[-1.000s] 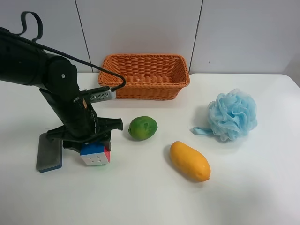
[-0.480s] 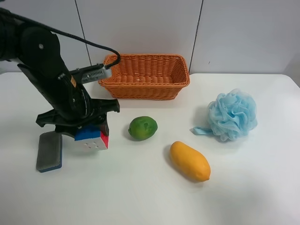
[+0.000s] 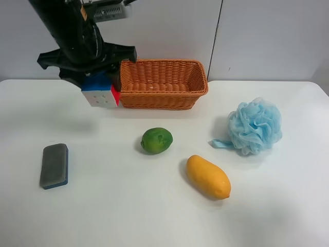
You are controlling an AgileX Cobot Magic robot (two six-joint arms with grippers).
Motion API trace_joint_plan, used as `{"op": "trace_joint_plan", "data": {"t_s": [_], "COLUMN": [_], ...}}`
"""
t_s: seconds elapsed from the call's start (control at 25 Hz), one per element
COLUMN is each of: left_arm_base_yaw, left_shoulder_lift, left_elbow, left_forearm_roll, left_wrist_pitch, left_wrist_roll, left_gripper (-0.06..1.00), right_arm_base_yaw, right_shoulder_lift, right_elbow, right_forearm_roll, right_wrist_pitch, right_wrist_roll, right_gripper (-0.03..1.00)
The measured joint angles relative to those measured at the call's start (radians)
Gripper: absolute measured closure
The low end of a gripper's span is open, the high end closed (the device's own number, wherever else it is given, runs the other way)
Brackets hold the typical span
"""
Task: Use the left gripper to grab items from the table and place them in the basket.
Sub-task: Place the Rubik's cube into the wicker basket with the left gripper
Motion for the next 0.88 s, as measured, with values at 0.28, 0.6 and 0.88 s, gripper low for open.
{"op": "trace_joint_plan", "data": {"t_s": [0.28, 0.6, 0.88], "left_arm_base_yaw": [0.000, 0.005, 0.038], "left_shoulder_lift": [0.221, 0.451, 0.547], "left_elbow": [-0.340, -0.638, -0.687], "left_forearm_roll": [0.015, 0.020, 0.018], "left_wrist_pitch": [0.096, 0.096, -0.045], "left_wrist_roll": [0.129, 0.213, 0.239], "left_gripper": [0.38, 0.38, 0.38], "right_arm_base_yaw": [0.000, 0.000, 0.000], "right_shoulder_lift": [0.000, 0.000, 0.000], "right_elbow": [0.000, 0.000, 0.000], "right_forearm_roll": [0.000, 0.000, 0.000], "right_wrist_pitch": [0.000, 0.000, 0.000], "right_wrist_roll": [0.000, 0.000, 0.000], "right_gripper": [-0.02, -0.02, -0.02]}}
